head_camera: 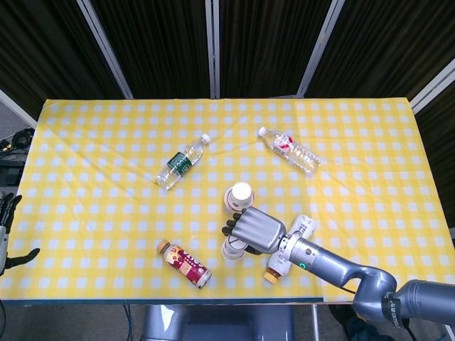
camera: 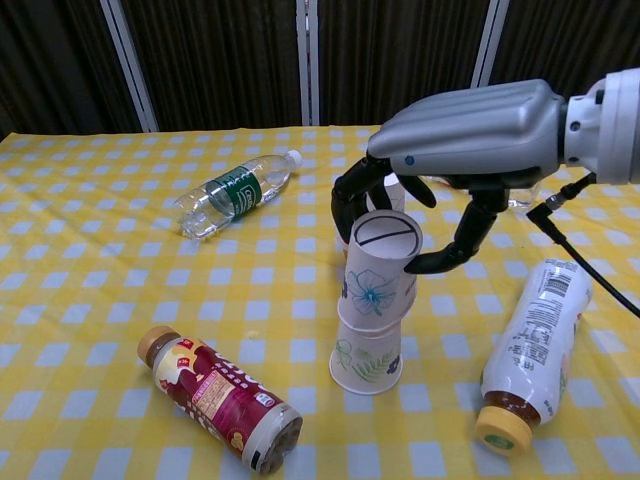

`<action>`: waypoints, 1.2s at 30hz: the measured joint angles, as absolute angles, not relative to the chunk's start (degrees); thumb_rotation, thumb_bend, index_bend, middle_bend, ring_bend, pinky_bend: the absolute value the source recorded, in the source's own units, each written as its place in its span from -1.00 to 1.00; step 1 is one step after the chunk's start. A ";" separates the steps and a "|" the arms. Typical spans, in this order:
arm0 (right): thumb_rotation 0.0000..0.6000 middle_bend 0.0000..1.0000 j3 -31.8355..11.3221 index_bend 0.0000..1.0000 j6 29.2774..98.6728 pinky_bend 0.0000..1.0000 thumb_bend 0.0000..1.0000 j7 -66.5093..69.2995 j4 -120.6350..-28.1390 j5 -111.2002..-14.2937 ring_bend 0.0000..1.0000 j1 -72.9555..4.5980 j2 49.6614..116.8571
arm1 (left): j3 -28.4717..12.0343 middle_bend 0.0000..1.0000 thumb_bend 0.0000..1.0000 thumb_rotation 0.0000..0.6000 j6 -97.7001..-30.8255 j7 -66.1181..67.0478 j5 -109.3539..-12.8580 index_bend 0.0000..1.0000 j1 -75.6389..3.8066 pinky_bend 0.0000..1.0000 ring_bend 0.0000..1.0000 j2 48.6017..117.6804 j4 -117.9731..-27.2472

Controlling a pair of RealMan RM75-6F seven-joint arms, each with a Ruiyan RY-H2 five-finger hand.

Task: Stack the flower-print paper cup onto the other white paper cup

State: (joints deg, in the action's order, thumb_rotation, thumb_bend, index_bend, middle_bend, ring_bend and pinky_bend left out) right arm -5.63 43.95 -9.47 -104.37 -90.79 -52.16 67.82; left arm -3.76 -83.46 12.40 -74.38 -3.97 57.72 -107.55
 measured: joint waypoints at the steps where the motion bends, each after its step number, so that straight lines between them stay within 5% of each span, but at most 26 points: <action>1: 1.00 -0.02 -5.56 -0.12 43.79 0.14 -0.33 -9.43 -104.44 -90.75 -0.16 -52.27 67.80 | -3.75 -1.00 -1.00 1.00 -83.46 12.48 -74.36 -1.00 -3.97 -1.00 -1.00 57.74 -107.56; 7: 1.00 -0.08 -5.15 -0.17 44.03 0.14 -0.34 -9.37 -103.88 -90.95 -0.18 -52.38 67.97 | -3.69 -1.00 -1.00 1.00 -83.47 12.88 -74.37 -1.00 -4.02 -1.00 -1.00 57.89 -107.73; 12: 1.00 -0.62 -4.80 -0.73 43.49 0.01 -0.92 -8.35 -103.82 -91.24 -0.55 -52.71 67.54 | -3.65 -1.00 -1.00 1.00 -83.47 13.18 -74.28 -1.00 -4.03 -1.00 -1.00 58.05 -107.73; 15: 1.00 -0.77 -4.71 -0.92 43.44 -0.07 -1.00 -6.95 -103.88 -91.54 -0.66 -52.88 67.23 | -3.65 -1.00 -1.00 1.00 -83.39 13.42 -74.15 -1.00 -4.09 -1.00 -1.00 58.18 -107.73; 28: 1.00 -0.82 -3.57 -0.94 45.73 -0.25 -1.00 -2.05 -102.86 -95.02 -0.74 -52.87 65.89 | -3.65 -1.00 -1.00 1.00 -83.18 14.43 -73.66 -1.00 -4.33 -1.00 -1.00 58.70 -107.66; 36: 1.00 -0.79 -8.49 -0.91 51.08 -0.44 -1.00 -4.94 -99.09 -89.60 -0.80 -51.73 64.93 | -3.53 -1.00 -1.00 1.00 -83.14 14.47 -73.85 -1.00 -4.36 -1.00 -1.00 58.69 -107.74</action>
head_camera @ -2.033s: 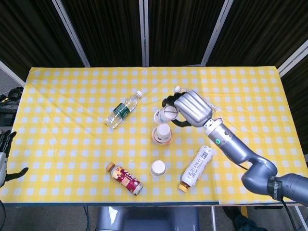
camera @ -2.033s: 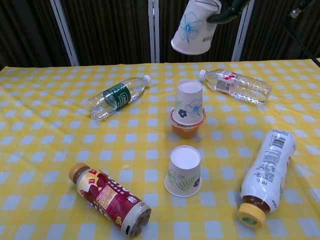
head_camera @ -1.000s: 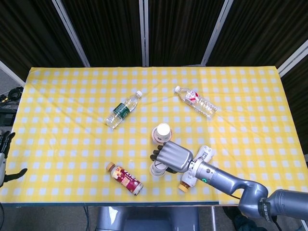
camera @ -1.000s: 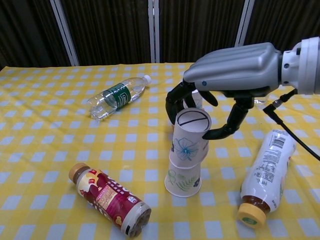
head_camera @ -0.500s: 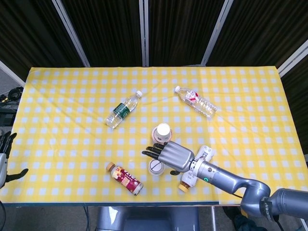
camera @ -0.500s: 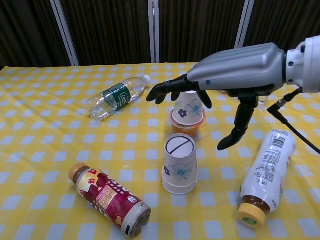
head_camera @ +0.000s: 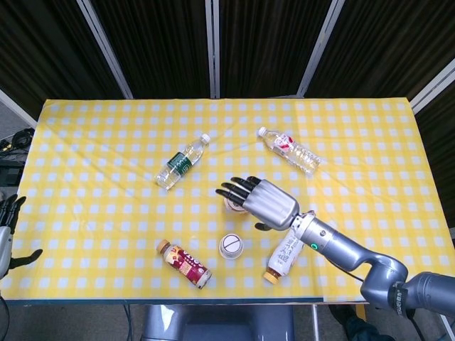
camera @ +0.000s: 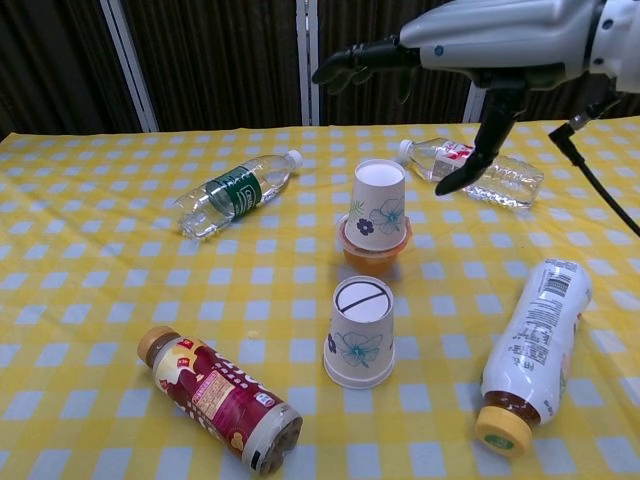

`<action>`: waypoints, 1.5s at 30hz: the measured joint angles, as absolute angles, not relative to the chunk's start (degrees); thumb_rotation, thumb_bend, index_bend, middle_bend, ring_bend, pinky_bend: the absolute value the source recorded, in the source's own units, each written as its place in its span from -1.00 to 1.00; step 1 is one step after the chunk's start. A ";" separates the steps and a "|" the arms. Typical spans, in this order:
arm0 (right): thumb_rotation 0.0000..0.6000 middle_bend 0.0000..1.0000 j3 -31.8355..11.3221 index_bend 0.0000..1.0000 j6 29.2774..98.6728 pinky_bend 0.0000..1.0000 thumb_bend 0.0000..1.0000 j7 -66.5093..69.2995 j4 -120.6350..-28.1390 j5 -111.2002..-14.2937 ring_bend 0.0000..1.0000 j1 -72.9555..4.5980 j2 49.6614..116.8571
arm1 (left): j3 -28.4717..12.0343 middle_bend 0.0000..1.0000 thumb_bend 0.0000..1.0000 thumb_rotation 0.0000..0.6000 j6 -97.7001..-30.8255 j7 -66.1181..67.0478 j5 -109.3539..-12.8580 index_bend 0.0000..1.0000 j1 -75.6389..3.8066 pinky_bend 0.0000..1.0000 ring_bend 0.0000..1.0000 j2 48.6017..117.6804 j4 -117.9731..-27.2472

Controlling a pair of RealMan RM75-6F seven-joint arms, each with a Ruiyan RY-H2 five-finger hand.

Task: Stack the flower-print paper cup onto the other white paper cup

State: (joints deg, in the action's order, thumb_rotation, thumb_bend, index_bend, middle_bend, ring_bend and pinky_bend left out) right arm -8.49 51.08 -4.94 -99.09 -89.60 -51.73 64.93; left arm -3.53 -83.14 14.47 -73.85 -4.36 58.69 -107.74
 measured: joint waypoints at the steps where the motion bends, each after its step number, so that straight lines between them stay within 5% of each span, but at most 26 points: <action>1: 1.00 -0.79 -8.89 -0.90 50.70 -0.44 -1.00 -5.03 -98.60 -88.12 -0.80 -51.79 65.07 | -3.48 -1.00 -1.00 1.00 -83.13 14.56 -73.92 -1.00 -4.37 -1.00 -1.00 58.71 -107.77; 14: 1.00 -0.63 -11.83 -0.76 39.06 -0.34 -1.00 -4.92 -89.87 -70.72 -0.74 -56.27 71.75 | -3.41 -1.00 -1.00 1.00 -83.91 14.24 -74.35 -1.00 -3.99 -1.00 -1.00 58.52 -107.93; 23: 1.00 -0.52 -11.30 -0.68 37.12 -0.20 -0.99 -8.67 -88.61 -65.50 -0.60 -58.19 73.71 | -3.48 -1.00 -1.00 1.00 -83.16 13.55 -74.19 -1.00 -4.28 -1.00 -1.00 58.17 -107.75; 35: 1.00 -0.17 -10.75 -0.35 38.74 0.00 -0.41 -10.82 -85.08 -64.47 -0.25 -59.14 77.87 | -3.50 -1.00 -1.00 1.00 -83.29 13.99 -74.01 -1.00 -4.27 -1.00 -1.00 58.34 -107.86; 45: 1.00 -0.10 -10.65 -0.31 40.01 0.04 -0.36 -10.44 -85.28 -65.41 -0.19 -58.83 78.22 | -3.44 -1.00 -1.00 1.00 -83.01 14.25 -73.82 -1.00 -4.40 -1.00 -1.00 58.42 -107.91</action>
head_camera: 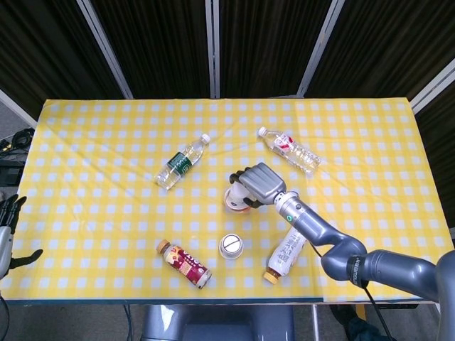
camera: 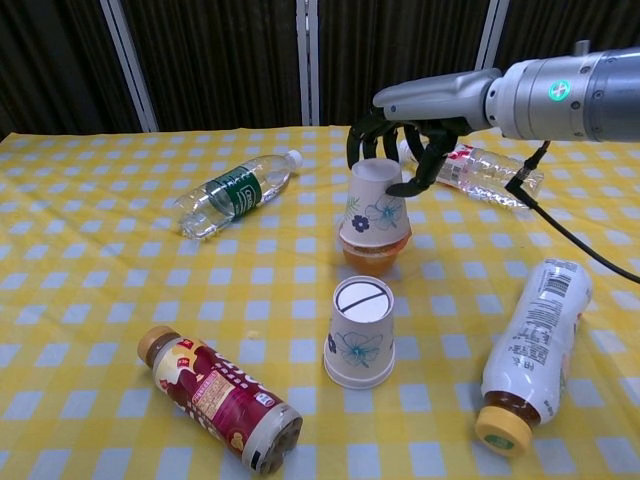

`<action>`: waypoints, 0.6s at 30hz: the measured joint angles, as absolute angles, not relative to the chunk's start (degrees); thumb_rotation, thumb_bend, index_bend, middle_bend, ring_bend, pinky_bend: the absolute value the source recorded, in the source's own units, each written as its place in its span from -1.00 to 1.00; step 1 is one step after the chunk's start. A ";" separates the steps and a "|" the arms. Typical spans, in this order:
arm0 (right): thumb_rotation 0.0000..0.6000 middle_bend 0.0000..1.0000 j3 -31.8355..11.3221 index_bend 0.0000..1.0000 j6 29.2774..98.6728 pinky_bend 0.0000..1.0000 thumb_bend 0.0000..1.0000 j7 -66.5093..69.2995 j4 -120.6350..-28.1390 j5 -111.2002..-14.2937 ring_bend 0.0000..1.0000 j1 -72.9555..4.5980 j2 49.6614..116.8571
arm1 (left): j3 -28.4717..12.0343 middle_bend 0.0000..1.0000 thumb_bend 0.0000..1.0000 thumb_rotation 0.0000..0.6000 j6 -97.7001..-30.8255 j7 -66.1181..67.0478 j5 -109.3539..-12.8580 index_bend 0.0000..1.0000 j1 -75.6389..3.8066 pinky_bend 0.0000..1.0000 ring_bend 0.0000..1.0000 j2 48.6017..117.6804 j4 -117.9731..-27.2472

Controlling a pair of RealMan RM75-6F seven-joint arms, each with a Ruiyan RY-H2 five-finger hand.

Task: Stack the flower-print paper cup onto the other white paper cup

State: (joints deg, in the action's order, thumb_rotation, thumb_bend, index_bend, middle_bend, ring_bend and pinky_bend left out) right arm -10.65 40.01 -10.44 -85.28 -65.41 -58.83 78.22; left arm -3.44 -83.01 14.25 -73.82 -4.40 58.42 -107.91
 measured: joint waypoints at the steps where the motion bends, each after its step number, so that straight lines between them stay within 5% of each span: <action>1: 1.00 -0.10 -10.75 -0.31 40.23 0.04 -0.36 -10.29 -85.58 -65.60 -0.19 -58.75 78.03 | -3.42 -1.00 -1.00 1.00 -83.03 14.22 -73.87 -1.00 -4.38 -1.00 -1.00 58.40 -107.94; 11: 1.00 -0.10 -11.81 -0.32 44.00 0.04 -0.35 -8.94 -96.24 -69.61 -0.18 -56.58 70.37 | -2.94 -1.00 -1.00 1.00 -83.25 13.50 -75.25 -1.00 -4.17 -1.00 -1.00 58.01 -108.28; 18: 1.00 -0.06 -8.67 -0.30 46.32 0.04 -0.34 -8.90 -108.47 -78.85 -0.14 -52.82 61.58 | -2.40 -1.00 -1.00 1.00 -83.37 13.78 -76.97 -1.00 -4.21 -1.00 -1.00 58.04 -108.73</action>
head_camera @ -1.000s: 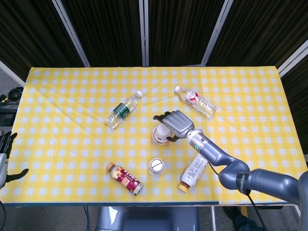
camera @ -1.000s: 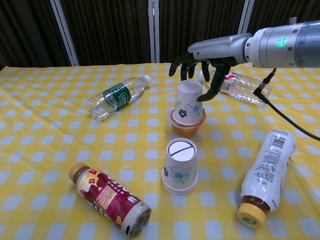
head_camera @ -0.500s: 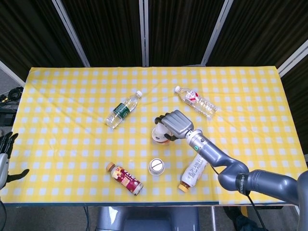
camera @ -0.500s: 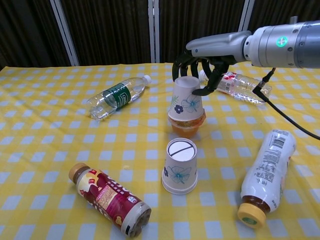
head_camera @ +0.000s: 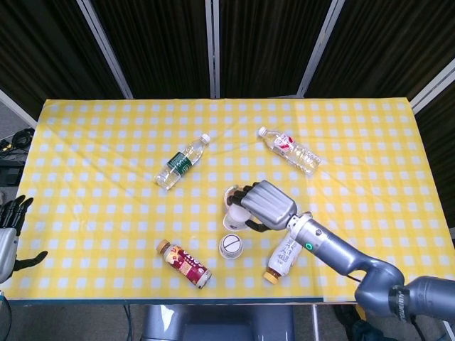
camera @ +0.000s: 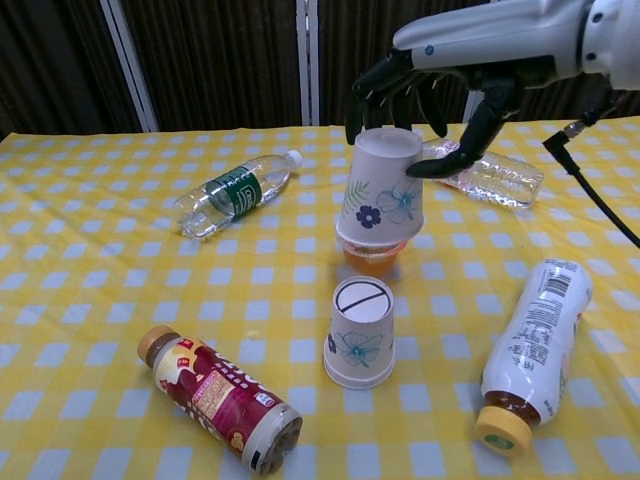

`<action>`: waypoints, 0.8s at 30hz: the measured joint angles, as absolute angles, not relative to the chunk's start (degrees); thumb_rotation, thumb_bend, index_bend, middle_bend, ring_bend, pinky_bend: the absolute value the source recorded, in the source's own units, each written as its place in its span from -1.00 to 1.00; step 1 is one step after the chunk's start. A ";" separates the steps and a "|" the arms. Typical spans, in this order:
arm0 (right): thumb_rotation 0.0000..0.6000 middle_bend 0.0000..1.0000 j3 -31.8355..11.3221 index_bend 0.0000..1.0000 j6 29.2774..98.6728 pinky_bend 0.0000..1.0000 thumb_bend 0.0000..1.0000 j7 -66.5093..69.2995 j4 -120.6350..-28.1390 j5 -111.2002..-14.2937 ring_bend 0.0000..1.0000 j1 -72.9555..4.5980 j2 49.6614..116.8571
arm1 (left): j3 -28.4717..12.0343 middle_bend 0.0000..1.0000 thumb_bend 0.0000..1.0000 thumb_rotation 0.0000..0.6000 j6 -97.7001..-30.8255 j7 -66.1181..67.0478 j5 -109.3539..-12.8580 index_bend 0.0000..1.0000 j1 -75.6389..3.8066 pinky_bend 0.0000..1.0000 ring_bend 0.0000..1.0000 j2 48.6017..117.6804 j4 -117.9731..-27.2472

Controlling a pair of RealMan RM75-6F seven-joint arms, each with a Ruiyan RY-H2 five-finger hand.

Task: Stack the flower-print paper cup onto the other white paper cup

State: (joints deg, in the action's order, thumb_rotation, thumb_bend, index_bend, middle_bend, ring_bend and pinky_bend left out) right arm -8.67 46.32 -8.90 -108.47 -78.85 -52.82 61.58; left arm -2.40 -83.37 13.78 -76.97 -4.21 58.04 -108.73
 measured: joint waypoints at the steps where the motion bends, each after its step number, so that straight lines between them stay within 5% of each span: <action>1: 1.00 -0.06 -8.13 -0.30 46.68 0.04 -0.34 -8.88 -109.07 -80.34 -0.14 -52.37 61.26 | -2.33 -1.00 -1.00 1.00 -83.46 13.80 -77.21 -1.00 -4.18 -1.00 -1.00 58.04 -108.79; 7: 1.00 -0.05 -4.88 -0.30 48.70 0.04 -0.34 -9.61 -110.79 -87.28 -0.14 -50.12 62.05 | -1.94 -1.00 -1.00 1.00 -83.85 13.55 -78.34 -1.00 -3.95 -1.00 -1.00 57.83 -109.12; 24: 1.00 -0.08 -5.02 -0.30 49.25 0.04 -0.34 -14.03 -109.22 -87.00 -0.14 -49.70 67.26 | -2.12 -1.00 -1.00 1.00 -83.78 11.68 -78.28 -1.00 -3.75 -1.00 -1.00 56.78 -109.10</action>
